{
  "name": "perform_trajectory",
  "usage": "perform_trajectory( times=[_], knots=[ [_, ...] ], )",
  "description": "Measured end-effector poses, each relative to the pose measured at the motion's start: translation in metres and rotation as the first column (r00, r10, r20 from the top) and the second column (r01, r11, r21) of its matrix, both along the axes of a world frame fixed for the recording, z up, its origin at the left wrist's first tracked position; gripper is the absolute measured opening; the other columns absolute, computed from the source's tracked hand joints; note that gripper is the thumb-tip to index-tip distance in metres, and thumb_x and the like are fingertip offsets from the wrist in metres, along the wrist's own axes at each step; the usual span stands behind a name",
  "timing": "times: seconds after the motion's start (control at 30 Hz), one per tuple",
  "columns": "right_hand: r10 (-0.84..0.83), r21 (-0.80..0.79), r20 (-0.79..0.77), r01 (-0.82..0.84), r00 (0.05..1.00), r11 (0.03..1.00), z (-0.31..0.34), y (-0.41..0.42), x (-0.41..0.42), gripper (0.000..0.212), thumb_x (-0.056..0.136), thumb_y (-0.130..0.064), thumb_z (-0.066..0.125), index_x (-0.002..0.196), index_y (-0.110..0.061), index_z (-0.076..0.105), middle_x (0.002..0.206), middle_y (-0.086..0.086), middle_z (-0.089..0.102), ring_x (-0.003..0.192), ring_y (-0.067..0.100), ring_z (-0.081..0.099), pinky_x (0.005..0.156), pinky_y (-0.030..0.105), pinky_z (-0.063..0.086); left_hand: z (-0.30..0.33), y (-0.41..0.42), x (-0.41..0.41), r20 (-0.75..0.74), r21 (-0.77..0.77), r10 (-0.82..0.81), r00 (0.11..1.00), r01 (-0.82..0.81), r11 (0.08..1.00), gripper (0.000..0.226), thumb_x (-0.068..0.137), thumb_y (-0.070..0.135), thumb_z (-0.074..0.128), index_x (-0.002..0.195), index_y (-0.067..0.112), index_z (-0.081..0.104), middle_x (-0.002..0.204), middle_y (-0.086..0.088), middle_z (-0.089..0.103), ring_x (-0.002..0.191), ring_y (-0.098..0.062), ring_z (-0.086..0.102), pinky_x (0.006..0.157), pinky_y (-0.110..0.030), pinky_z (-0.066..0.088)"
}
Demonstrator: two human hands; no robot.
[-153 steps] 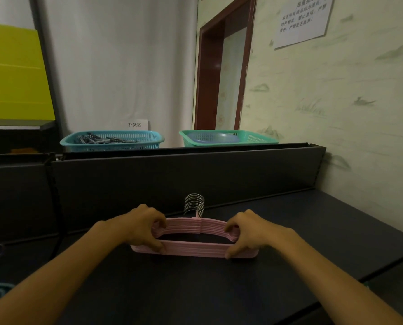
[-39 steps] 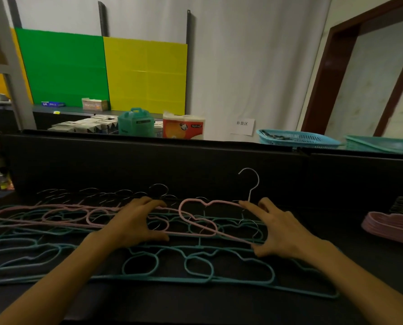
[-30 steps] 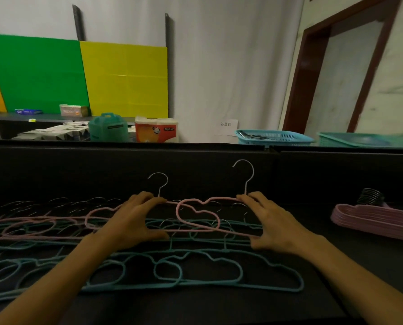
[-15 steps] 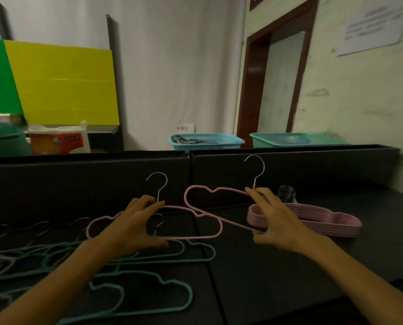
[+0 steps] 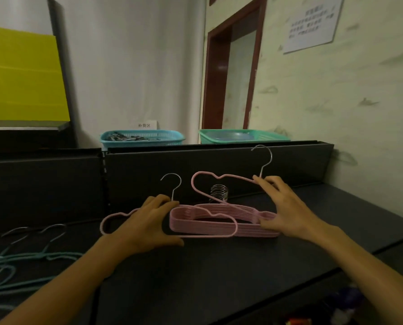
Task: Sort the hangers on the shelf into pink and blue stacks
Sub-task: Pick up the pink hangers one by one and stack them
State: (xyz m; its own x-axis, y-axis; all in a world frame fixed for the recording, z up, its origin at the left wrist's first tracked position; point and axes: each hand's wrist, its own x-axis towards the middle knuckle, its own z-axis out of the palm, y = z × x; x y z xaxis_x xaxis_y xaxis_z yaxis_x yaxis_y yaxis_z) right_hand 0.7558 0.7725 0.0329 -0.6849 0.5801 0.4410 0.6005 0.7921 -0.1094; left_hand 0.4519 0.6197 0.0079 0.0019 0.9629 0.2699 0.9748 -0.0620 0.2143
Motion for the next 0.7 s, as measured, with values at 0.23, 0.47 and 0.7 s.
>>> perform_trajectory(
  times=[0.23,0.47,0.7],
  knots=[
    [-0.03,-0.069,-0.042,0.027,0.999,0.997,-0.004,0.032,0.047,0.106,0.072,-0.044,0.081,0.152,-0.032,0.013,0.141,-0.008,0.026,0.123,0.013,0.039,0.1,0.033,0.043,-0.002,0.056,0.043,-0.028,-0.069,0.005,1.0,-0.007,0.998,0.094,0.072,0.066,0.064,0.147,0.03,0.021,0.147,0.006,0.024,0.131,-0.01,0.026,0.105,-0.03,0.032],
    [-0.069,-0.088,-0.031,0.066,0.997,0.994,-0.003,0.054,0.071,0.103,0.073,-0.033,0.08,0.152,-0.034,0.014,0.141,-0.008,0.026,0.124,0.012,0.039,0.1,0.03,0.043,-0.007,0.093,0.063,-0.041,-0.1,-0.013,0.999,0.009,0.995,0.091,0.075,0.069,0.058,0.147,0.029,0.022,0.149,0.005,0.026,0.132,-0.012,0.029,0.106,-0.032,0.034],
    [-0.064,-0.097,-0.046,0.06,0.997,0.994,-0.005,0.068,0.079,0.101,0.072,-0.03,0.081,0.152,-0.031,0.018,0.14,-0.009,0.029,0.122,0.01,0.039,0.099,0.028,0.042,-0.01,0.111,0.072,-0.055,-0.104,-0.012,0.998,0.006,0.995,0.09,0.075,0.072,0.054,0.147,0.029,0.022,0.149,0.004,0.026,0.131,-0.012,0.03,0.105,-0.03,0.033]
  ],
)
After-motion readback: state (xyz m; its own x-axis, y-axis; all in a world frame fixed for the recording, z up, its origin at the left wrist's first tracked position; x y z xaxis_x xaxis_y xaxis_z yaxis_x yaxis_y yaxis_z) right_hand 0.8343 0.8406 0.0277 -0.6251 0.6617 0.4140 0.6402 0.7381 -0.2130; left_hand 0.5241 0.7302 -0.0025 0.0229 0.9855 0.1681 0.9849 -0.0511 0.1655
